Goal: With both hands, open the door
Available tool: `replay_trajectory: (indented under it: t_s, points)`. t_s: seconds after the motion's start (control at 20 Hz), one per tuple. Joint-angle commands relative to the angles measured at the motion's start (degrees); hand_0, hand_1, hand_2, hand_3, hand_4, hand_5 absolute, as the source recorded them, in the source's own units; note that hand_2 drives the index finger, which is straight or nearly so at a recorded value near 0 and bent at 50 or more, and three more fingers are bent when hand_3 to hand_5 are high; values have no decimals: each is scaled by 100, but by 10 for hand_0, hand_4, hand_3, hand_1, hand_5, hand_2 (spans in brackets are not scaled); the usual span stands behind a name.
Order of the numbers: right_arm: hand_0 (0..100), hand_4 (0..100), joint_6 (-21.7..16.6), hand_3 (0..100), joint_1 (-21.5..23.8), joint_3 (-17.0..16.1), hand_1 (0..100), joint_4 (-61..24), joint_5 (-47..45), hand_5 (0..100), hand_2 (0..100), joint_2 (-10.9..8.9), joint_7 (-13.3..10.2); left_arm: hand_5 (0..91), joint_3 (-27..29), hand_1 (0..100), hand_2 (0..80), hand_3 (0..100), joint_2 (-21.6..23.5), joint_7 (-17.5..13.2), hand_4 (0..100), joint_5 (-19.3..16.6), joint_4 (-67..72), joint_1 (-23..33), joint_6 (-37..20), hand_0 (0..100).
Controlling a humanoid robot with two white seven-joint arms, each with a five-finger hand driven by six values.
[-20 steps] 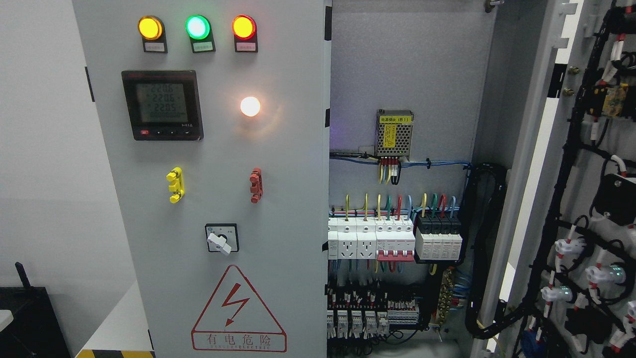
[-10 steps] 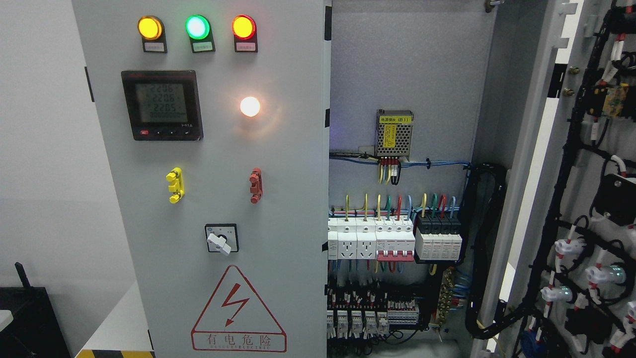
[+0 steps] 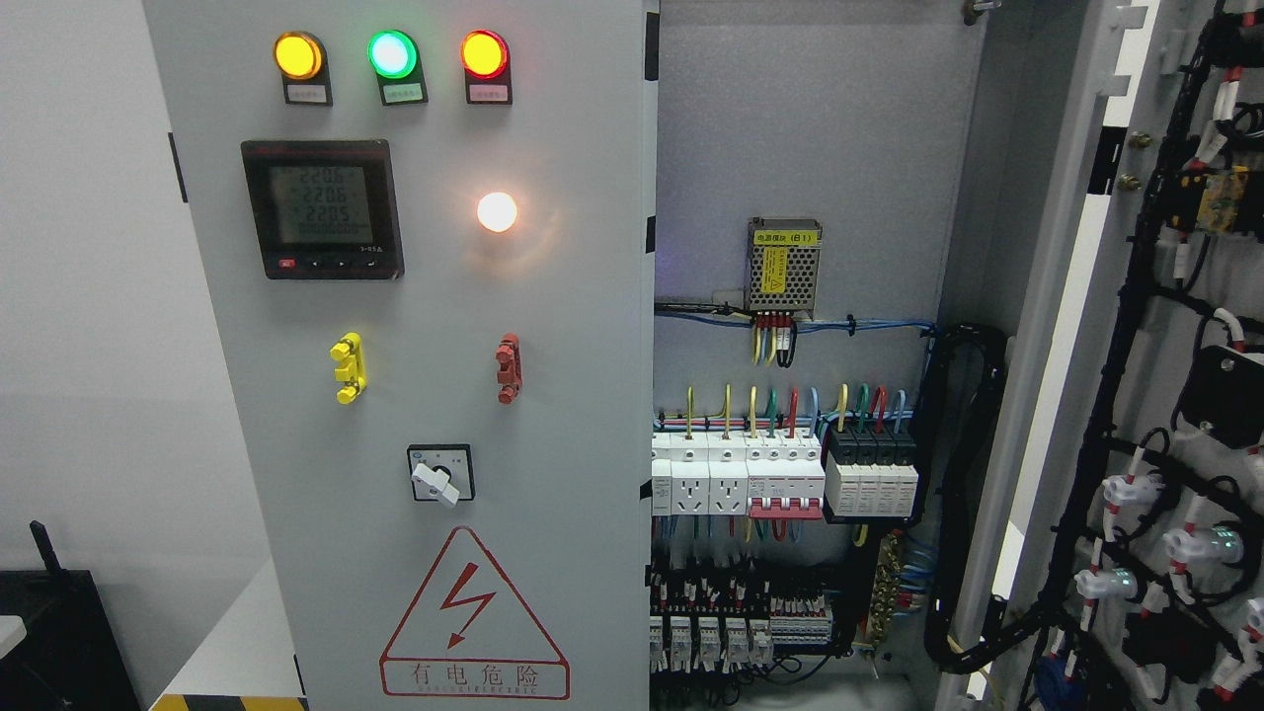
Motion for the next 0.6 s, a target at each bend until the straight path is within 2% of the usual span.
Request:
replay_trajectory:
  t_s: [0.0,0.15,0.25,0.4,0.55]
  points:
    - [120,0,-3,0,0,-11,389,-140,3,0,0,-8,-2,0,343,389,0,0,-158,4,0,105,302,-10,-17,120]
    - [120,0,-12,0,44,-20,389,-290,-6,0,0,-61,-2,0,334,389,0,0,-158,4,0,105,293,-1,-26,120]
    - [120,0,-56,0,140,-37,389,-675,-6,0,0,-113,-2,0,334,389,0,0,-158,4,0,114,293,-1,-61,120]
    - [120,0,-196,0,745,-230,389,-1912,-32,0,0,-350,-2,0,282,389,0,0,-158,83,0,44,284,-10,-88,120]
    - [120,0,-205,0,1246,-380,389,-3457,-32,0,0,-412,-28,0,229,389,0,0,-158,250,0,-17,231,-1,-96,120]
